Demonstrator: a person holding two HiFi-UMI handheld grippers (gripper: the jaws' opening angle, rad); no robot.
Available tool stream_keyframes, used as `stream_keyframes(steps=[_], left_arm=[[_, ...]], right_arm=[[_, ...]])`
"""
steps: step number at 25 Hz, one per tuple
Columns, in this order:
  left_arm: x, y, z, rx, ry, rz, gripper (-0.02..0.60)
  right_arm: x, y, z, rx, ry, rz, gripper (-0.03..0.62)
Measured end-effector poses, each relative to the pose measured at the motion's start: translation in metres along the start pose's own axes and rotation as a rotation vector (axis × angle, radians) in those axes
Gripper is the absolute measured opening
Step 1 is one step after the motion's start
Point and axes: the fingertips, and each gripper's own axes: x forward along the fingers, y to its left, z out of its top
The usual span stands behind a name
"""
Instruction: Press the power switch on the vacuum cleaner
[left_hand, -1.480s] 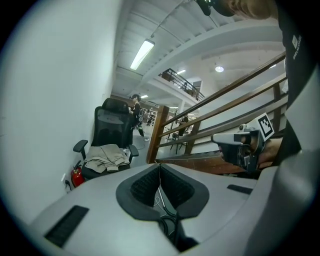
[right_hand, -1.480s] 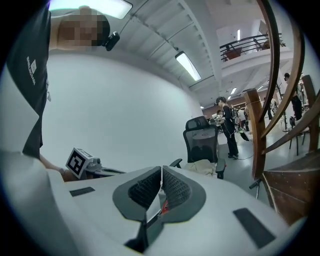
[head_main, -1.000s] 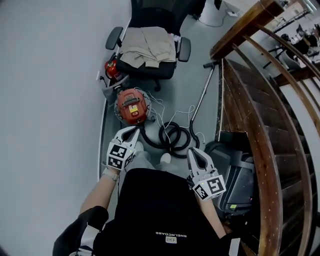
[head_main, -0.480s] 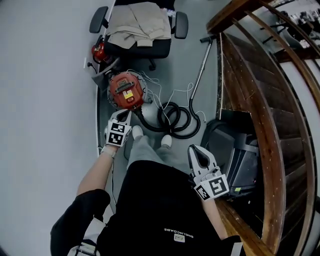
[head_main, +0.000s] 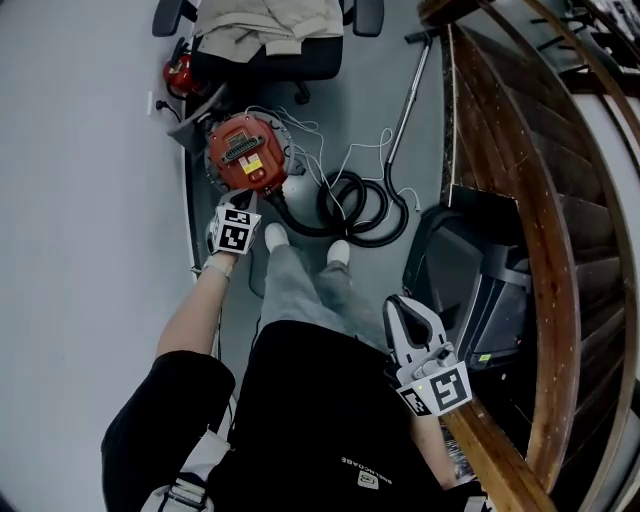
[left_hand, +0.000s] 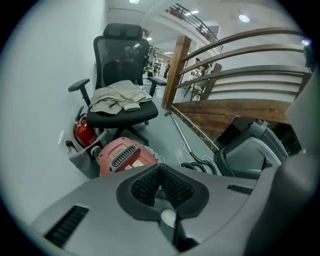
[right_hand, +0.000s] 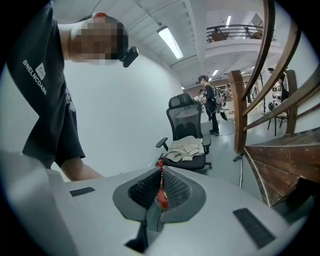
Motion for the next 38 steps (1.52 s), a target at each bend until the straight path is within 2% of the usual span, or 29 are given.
stream_keyframes(steps=[4,16,27,30,33,35,38], left_arm=[[0.035,0.010,-0.016,0.004,0.053,0.005,0.015],[0.118,0.035,-0.069,0.022,0.145,0.057,0.015],[0.167,0.061,-0.087,0.015,0.201,0.089,0.015],[0.170,0.063,-0.088,0.040,0.204,0.081,0.015],[0.170,0.061,-0.087,0.111,0.192,0.081,0.015],[0.172,0.062,-0.090,0.129,0.212,0.081,0.015],[0.178,0.066,-0.097,0.058,0.264,0.060,0.015]], right_arm=[[0.011,0.004,-0.006,0.032,0.016,0.016,0.029],[0.042,0.011,-0.046,0.115,0.063,0.037,0.029],[0.058,0.003,-0.076,0.175,0.100,0.009,0.029],[0.062,0.001,-0.080,0.188,0.106,0.008,0.029],[0.065,-0.004,-0.081,0.203,0.106,0.002,0.029],[0.067,-0.006,-0.080,0.209,0.106,0.000,0.029],[0.071,-0.008,-0.080,0.213,0.103,-0.001,0.029]])
